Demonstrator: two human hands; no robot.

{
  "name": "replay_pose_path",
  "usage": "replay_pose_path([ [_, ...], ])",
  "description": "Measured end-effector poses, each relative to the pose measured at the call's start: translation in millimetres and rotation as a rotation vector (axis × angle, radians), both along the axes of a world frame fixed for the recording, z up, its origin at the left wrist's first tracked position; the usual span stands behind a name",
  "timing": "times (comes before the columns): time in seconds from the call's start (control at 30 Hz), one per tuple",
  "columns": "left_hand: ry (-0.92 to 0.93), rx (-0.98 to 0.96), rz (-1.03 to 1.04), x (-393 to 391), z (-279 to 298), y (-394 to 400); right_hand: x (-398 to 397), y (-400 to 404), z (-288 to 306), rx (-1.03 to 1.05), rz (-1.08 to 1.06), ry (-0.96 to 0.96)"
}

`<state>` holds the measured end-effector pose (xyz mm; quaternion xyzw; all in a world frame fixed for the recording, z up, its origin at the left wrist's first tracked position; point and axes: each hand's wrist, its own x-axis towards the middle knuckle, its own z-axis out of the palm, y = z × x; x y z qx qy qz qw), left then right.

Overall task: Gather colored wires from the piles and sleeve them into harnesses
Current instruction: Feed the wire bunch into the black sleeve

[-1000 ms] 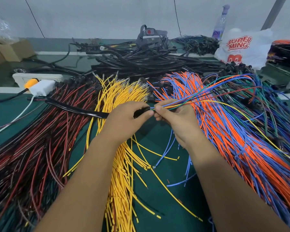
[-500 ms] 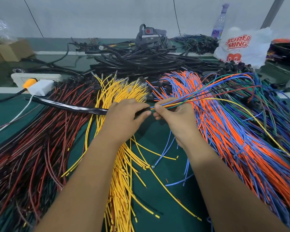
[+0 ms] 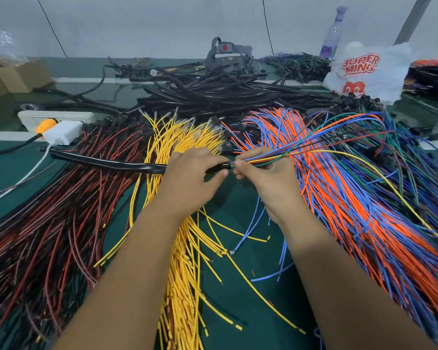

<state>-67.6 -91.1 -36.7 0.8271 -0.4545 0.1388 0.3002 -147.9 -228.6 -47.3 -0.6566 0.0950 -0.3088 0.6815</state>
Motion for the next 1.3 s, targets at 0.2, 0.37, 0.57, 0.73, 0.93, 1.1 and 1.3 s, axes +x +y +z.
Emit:
replay_pose_path([
  [0.2, 0.031, 0.014, 0.009, -0.9, 1.8, -0.4, 0.7, 0.6, 1.2, 0.045, 0.01, -0.036],
  [0.37, 0.094, -0.02, -0.03, -0.1, 0.7, -0.8, 2.6, -0.2, -3.0, 0.034, 0.002, -0.051],
  [0.57, 0.054, 0.023, -0.001, 4.6, -2.9, -1.4, 4.1, 1.0, 0.7, 0.119, 0.051, -0.013],
  [0.73, 0.06, 0.01, -0.039, 2.4, -2.1, -1.1, 4.1, 1.5, 1.2, 0.22, 0.051, 0.028],
  [0.93, 0.07, -0.043, -0.033, 2.5, -5.1, -3.3, 5.2, 3.6, -0.6, -0.053, 0.0, 0.149],
  [1.1, 0.133, -0.113, -0.037, 10.0, -7.2, -0.3, 2.7, -1.0, 11.6, 0.395, 0.04, -0.039],
  [1.3, 0.114, -0.094, -0.01, 11.0, -7.1, 3.8, -1.4, -9.0, 11.1, 0.449, 0.049, -0.133],
])
